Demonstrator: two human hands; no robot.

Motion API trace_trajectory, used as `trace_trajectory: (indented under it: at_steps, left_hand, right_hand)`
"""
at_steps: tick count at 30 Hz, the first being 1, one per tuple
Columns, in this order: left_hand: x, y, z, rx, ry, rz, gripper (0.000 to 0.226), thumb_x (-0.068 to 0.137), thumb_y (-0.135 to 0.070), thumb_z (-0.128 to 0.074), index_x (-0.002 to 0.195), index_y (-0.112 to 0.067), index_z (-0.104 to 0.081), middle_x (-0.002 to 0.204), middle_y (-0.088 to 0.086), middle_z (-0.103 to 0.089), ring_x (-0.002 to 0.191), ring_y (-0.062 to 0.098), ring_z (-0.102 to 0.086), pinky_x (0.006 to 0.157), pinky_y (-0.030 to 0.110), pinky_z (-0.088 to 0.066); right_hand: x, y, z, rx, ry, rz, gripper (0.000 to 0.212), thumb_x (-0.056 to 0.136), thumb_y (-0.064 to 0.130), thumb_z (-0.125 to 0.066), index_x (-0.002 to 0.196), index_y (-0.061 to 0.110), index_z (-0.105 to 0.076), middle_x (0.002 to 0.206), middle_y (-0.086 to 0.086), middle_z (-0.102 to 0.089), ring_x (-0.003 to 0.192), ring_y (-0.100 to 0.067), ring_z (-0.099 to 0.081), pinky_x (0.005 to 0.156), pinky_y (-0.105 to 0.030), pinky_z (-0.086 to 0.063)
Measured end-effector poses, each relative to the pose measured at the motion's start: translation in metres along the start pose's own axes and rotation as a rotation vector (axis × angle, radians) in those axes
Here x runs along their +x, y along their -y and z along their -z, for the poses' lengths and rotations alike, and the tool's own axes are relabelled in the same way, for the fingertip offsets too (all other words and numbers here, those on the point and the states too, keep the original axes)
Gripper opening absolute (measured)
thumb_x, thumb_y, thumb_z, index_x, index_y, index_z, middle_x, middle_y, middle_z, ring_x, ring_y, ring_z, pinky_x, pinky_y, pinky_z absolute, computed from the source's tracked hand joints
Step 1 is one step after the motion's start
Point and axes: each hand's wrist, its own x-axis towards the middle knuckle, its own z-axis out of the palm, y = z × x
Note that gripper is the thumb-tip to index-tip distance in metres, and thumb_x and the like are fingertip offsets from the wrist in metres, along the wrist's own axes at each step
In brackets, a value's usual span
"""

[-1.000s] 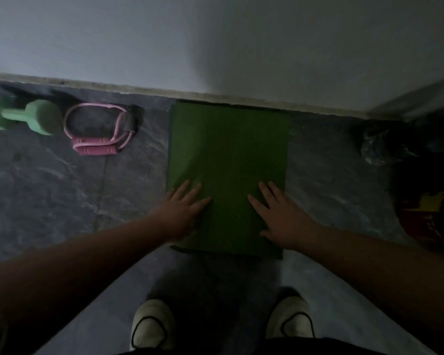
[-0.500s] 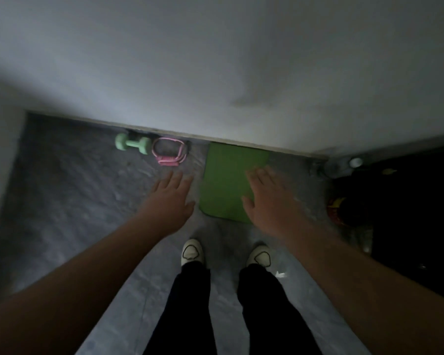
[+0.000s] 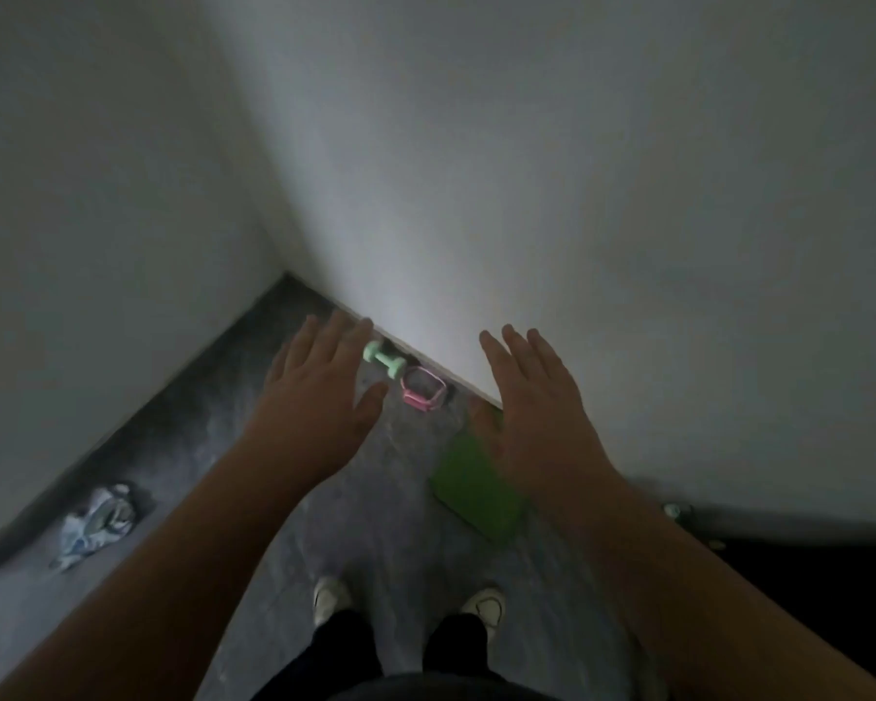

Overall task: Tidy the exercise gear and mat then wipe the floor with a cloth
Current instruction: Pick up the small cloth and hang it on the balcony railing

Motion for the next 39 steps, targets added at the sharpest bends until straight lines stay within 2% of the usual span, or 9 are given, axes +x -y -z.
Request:
trace_trajectory:
  at_steps: [3, 7, 14, 18, 22, 25, 31, 36, 39]
  left_hand:
    - [-0.037, 0.027, 0.022, -0.029, -0.047, 0.121, 0.070, 0.097, -0.052, -0.042, 0.157, -0.030, -0.014, 0.166, 0.003, -0.010, 0.153, 0.025, -0.002, 0.123, 0.048, -0.012]
    - [-0.102, 0.085, 0.046, -0.021, -0.129, 0.257, 0.070, 0.097, -0.055, -0.038, 0.158, -0.029, -0.013, 0.167, 0.004, -0.008, 0.153, 0.026, -0.003, 0.123, 0.048, -0.011]
    - [-0.244, 0.214, 0.074, -0.060, -0.231, 0.546, 0.071, 0.096, -0.055, -0.037, 0.157, -0.026, -0.015, 0.166, 0.007, -0.012, 0.153, 0.030, -0.006, 0.122, 0.049, -0.015]
    - [-0.340, 0.294, 0.083, -0.090, -0.268, 0.698, 0.072, 0.096, -0.057, -0.038, 0.157, -0.027, -0.015, 0.166, 0.008, -0.012, 0.153, 0.031, -0.006, 0.122, 0.051, -0.015]
    - [-0.419, 0.357, 0.094, -0.083, -0.300, 0.826, 0.072, 0.096, -0.055, -0.043, 0.157, -0.026, -0.016, 0.165, 0.010, -0.013, 0.152, 0.032, -0.008, 0.122, 0.052, -0.016]
    - [-0.464, 0.392, 0.101, -0.085, -0.311, 0.907, 0.072, 0.096, -0.055, -0.041, 0.157, -0.026, -0.016, 0.166, 0.008, -0.012, 0.153, 0.030, -0.006, 0.122, 0.051, -0.015]
    - [-0.505, 0.449, 0.099, -0.117, -0.308, 1.010, 0.074, 0.097, -0.055, -0.041, 0.158, -0.024, -0.014, 0.166, 0.009, -0.012, 0.153, 0.032, -0.007, 0.122, 0.050, -0.015]
    - [-0.492, 0.498, 0.095, -0.154, -0.266, 1.059, 0.074, 0.098, -0.056, -0.039, 0.158, -0.026, -0.007, 0.167, 0.006, -0.005, 0.153, 0.029, -0.002, 0.123, 0.049, -0.012]
    - [-0.470, 0.537, 0.096, -0.164, -0.255, 1.059, 0.074, 0.098, -0.055, -0.039, 0.158, -0.026, -0.008, 0.167, 0.006, -0.006, 0.153, 0.029, -0.002, 0.123, 0.048, -0.012]
  right_hand:
    - [0.007, 0.039, 0.007, -0.018, -0.001, 0.084, 0.066, 0.098, 0.053, -0.029, 0.155, 0.019, -0.026, 0.163, -0.009, -0.023, 0.152, -0.030, -0.012, 0.122, -0.048, -0.015]
    - [0.006, 0.108, -0.005, -0.040, 0.014, 0.208, 0.069, 0.097, 0.055, -0.027, 0.156, 0.021, -0.023, 0.164, -0.008, -0.021, 0.152, -0.028, -0.010, 0.118, -0.039, -0.005]
    - [-0.017, 0.274, -0.062, -0.033, 0.115, 0.455, 0.077, 0.090, 0.059, -0.016, 0.157, 0.020, -0.021, 0.164, -0.009, -0.021, 0.152, -0.029, -0.010, 0.122, -0.044, -0.014]
    - [-0.044, 0.381, -0.107, -0.010, 0.097, 0.574, 0.073, 0.092, 0.054, -0.028, 0.151, 0.011, -0.036, 0.156, -0.016, -0.036, 0.146, -0.036, -0.026, 0.118, -0.050, -0.027]
    - [-0.066, 0.470, -0.153, -0.001, 0.108, 0.689, 0.069, 0.093, 0.051, -0.034, 0.145, 0.005, -0.045, 0.148, -0.021, -0.045, 0.138, -0.041, -0.039, 0.115, -0.051, -0.031]
    - [-0.080, 0.522, -0.178, 0.026, 0.135, 0.761, 0.070, 0.093, 0.050, -0.035, 0.146, 0.005, -0.043, 0.150, -0.020, -0.043, 0.140, -0.038, -0.037, 0.117, -0.050, -0.030]
    - [-0.079, 0.589, -0.224, 0.024, 0.195, 0.852, 0.070, 0.091, 0.050, -0.036, 0.146, 0.007, -0.042, 0.150, -0.019, -0.043, 0.140, -0.036, -0.037, 0.118, -0.045, -0.027]
    - [-0.050, 0.628, -0.260, 0.030, 0.264, 0.868, 0.073, 0.090, 0.055, -0.030, 0.150, 0.013, -0.037, 0.156, -0.013, -0.036, 0.145, -0.031, -0.029, 0.120, -0.041, -0.021]
    - [-0.017, 0.651, -0.285, 0.065, 0.260, 0.878, 0.071, 0.090, 0.052, -0.033, 0.147, 0.011, -0.042, 0.153, -0.015, -0.040, 0.142, -0.032, -0.033, 0.120, -0.040, -0.022]
